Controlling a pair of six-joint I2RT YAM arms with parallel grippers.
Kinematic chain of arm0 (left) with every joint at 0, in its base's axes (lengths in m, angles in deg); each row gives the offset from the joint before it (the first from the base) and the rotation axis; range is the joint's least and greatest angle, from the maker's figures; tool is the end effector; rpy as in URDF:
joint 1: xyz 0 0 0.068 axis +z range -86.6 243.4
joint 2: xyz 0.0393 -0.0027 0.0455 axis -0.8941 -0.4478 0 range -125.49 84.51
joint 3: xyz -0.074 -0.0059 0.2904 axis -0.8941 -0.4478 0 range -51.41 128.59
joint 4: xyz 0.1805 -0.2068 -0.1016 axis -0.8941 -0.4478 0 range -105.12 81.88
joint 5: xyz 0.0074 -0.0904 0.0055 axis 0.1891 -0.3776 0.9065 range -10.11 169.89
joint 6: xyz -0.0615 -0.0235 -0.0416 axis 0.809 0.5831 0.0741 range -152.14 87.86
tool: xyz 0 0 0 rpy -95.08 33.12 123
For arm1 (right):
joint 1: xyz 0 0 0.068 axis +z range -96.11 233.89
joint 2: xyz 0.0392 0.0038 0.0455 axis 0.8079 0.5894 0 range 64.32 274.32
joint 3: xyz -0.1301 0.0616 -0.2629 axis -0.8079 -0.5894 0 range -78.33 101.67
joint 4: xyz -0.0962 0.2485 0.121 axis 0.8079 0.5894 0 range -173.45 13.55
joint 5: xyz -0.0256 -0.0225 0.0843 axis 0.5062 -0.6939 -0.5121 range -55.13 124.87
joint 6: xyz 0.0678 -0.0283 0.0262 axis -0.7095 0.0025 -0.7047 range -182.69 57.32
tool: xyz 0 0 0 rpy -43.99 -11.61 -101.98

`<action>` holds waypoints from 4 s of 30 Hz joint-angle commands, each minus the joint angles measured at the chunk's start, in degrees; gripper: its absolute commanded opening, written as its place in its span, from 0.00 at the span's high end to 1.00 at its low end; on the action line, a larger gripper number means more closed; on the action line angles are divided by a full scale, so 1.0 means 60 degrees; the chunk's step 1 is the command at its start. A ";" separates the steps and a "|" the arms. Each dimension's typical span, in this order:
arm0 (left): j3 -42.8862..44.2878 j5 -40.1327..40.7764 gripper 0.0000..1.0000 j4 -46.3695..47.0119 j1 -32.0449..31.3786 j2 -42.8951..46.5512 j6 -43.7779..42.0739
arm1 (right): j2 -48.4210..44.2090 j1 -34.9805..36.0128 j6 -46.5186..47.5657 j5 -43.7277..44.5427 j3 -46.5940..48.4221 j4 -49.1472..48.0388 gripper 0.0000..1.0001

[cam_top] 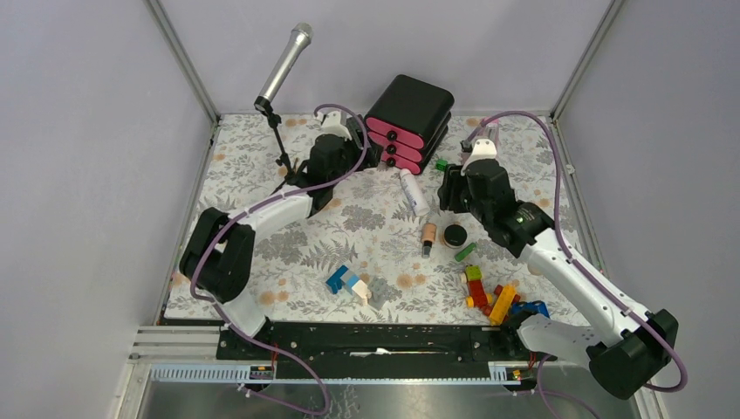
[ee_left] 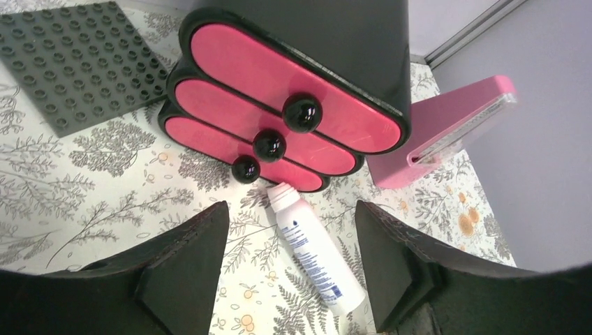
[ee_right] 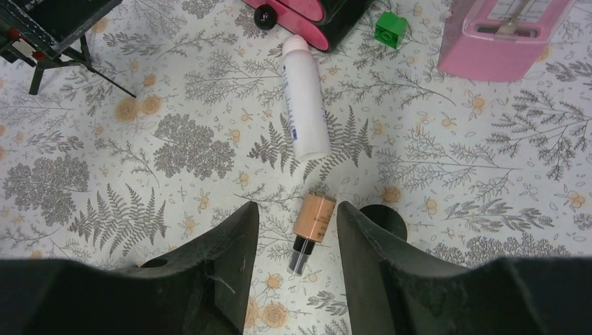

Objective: Organize the makeup
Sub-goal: Open the drawer in the storage box.

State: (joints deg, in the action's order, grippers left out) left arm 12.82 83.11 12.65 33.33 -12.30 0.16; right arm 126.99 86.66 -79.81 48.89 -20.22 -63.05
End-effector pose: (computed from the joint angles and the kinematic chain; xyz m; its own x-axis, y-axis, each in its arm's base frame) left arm 0.3989 -0.2266 0.2753 -0.3916 -0.3897 -0.8335 0.2880 0.8084 -0.5133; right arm 0.2558 0.1454 0.3518 -0.4394 0.0569 -0.8965 -0.2209 0.9605 0.1692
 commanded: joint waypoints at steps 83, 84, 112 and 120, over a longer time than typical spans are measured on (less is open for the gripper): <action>0.3724 -0.3599 0.63 0.3091 0.0953 -0.6508 0.2132 | -0.0086 0.0001 0.0012 0.0139 -0.0236 0.0322 0.47; 0.3711 -0.3617 0.64 0.3099 0.0953 -0.6497 0.2132 | -0.0089 0.0000 0.0018 0.0139 -0.0218 0.0346 0.47; 0.0553 -0.3671 0.79 0.3056 0.0953 -0.4147 0.1215 | -0.0665 0.0001 -0.0274 -0.0154 -0.0275 0.0382 0.47; -0.0303 -0.3620 0.81 0.2685 0.0948 -0.3361 0.0757 | -0.0839 -0.0003 -0.0391 -0.0227 -0.0344 0.0394 0.47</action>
State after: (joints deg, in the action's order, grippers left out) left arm 12.86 62.13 28.58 38.91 -37.20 7.65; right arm 123.30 86.66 -81.21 47.66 -22.39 -60.49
